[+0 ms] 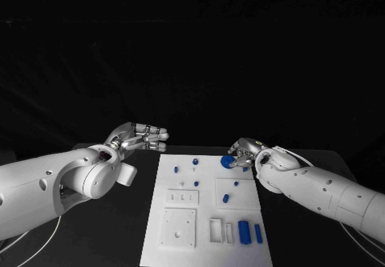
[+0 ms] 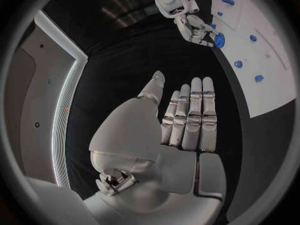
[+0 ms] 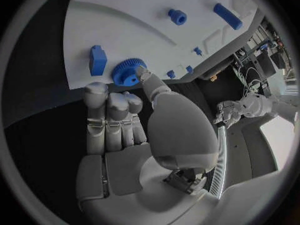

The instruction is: Assemble the parts on the task board

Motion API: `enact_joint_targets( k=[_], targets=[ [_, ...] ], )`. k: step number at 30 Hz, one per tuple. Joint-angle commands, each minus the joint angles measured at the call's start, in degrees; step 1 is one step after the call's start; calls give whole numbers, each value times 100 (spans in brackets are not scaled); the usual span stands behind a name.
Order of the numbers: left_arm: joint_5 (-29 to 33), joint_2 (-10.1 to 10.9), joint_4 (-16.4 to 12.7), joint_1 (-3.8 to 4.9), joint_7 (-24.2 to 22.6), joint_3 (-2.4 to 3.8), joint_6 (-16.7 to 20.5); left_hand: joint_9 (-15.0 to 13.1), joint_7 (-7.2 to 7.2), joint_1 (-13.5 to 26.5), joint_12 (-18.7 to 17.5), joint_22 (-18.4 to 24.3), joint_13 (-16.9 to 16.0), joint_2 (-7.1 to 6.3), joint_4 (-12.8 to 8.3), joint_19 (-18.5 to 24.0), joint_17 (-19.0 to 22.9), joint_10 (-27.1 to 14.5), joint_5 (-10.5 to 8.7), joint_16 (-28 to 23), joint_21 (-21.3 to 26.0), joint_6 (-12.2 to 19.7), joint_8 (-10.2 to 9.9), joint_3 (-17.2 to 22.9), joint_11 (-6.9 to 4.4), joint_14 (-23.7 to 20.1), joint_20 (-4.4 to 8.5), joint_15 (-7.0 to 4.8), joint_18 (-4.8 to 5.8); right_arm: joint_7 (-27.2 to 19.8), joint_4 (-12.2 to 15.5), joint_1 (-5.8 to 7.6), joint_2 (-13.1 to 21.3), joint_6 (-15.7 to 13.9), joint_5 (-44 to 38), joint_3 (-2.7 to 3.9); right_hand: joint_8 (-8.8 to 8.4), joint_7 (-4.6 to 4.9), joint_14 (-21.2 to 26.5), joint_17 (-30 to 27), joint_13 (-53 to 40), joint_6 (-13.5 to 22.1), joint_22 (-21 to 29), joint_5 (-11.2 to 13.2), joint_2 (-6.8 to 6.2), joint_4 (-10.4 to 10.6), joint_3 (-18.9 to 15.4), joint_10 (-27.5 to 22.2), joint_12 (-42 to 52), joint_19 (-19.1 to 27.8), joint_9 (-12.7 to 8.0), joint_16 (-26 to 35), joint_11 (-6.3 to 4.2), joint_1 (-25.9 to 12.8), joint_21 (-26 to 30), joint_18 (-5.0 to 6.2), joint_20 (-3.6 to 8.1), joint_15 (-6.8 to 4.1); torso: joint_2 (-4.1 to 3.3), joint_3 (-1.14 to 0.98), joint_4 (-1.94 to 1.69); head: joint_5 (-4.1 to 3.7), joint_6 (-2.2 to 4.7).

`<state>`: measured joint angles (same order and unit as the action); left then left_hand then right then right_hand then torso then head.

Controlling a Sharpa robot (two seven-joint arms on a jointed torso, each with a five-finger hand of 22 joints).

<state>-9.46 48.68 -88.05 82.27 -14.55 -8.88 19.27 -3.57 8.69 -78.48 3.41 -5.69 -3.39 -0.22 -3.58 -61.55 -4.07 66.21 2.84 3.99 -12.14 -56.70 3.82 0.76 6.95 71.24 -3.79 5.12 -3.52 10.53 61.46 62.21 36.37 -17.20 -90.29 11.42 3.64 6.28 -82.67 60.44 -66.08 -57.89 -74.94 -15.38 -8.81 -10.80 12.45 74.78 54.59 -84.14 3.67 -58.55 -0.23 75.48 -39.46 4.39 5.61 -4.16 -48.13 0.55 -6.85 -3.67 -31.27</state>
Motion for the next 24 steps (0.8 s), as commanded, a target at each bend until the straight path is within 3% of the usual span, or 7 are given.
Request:
enact_joint_targets(
  k=[1, 13, 24],
  targets=[
    [-38, -11, -6, 6, -52, 3, -108, -9, 5, -42, -6, -7, 1, 17, -15, -5, -6, -26, -10, 6, -19, 19, -17, 34, -12, 18, -25, 5, 14, -83, -39, -5, -27, 62, -51, 3, -9, 9, -33, 19, -10, -56, -471, -8, 47, -40, 61, 31, 39, -198, -3, 5, -7, -16, -21, 46, -21, -7, -2, 3, -4, 9, -16],
    [-41, -14, -4, 6, -42, 3, -123, -8, 6, -14, -6, -18, 1, 33, -42, 14, -6, -29, -10, 6, -43, 19, -18, 41, -11, 14, -27, 7, 13, -105, -217, -10, -119, 67, -46, 4, -11, -4, -41, 55, -46, -141, -479, 112, 87, -87, 325, 58, 89, -203, -4, 2, -20, -123, -60, 36, -15, -14, -2, -2, 7, 21, -42],
    [-60, -11, -22, 7, -22, 3, -135, -8, 7, -4, -6, -21, 1, 28, -45, 21, -6, -27, -11, 6, -52, 21, -19, 38, -11, 13, -27, 7, 14, -79, -315, -13, -217, 459, -37, 0, -9, -12, -50, 106, -124, -195, -490, 72, 101, -16, 309, 88, 195, -204, -3, -53, -20, -184, -117, 26, -18, -9, -4, -2, -1, 33, -84]
  ],
)
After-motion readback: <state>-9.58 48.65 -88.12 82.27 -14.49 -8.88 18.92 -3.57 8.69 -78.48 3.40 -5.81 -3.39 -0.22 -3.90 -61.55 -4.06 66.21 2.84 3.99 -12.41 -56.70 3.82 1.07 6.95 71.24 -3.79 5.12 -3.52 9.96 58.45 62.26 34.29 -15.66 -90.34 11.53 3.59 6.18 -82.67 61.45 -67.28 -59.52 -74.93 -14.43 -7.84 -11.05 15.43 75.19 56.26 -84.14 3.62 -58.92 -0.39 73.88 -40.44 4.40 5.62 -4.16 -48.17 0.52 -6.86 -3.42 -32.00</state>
